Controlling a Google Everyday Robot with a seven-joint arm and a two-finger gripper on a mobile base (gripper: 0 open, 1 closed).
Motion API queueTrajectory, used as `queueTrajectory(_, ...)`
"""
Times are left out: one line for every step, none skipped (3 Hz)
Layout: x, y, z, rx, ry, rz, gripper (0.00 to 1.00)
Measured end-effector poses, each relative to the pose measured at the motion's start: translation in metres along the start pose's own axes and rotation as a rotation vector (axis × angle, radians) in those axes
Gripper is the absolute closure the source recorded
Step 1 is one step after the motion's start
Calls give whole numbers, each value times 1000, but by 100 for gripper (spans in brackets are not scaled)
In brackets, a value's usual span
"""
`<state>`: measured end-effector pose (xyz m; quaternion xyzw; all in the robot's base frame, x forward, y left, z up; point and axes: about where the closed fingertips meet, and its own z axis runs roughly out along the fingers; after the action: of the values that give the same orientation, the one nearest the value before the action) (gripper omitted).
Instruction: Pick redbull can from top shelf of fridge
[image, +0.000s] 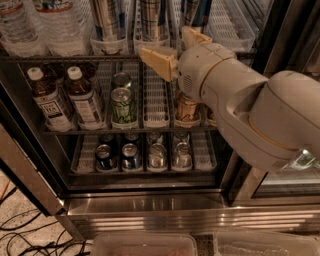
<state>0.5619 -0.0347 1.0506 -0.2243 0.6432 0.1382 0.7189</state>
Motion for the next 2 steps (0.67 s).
queueTrajectory(-3, 2, 9, -25, -13, 10, 29)
queueTrajectory(-5, 1, 19, -54, -28, 27, 29)
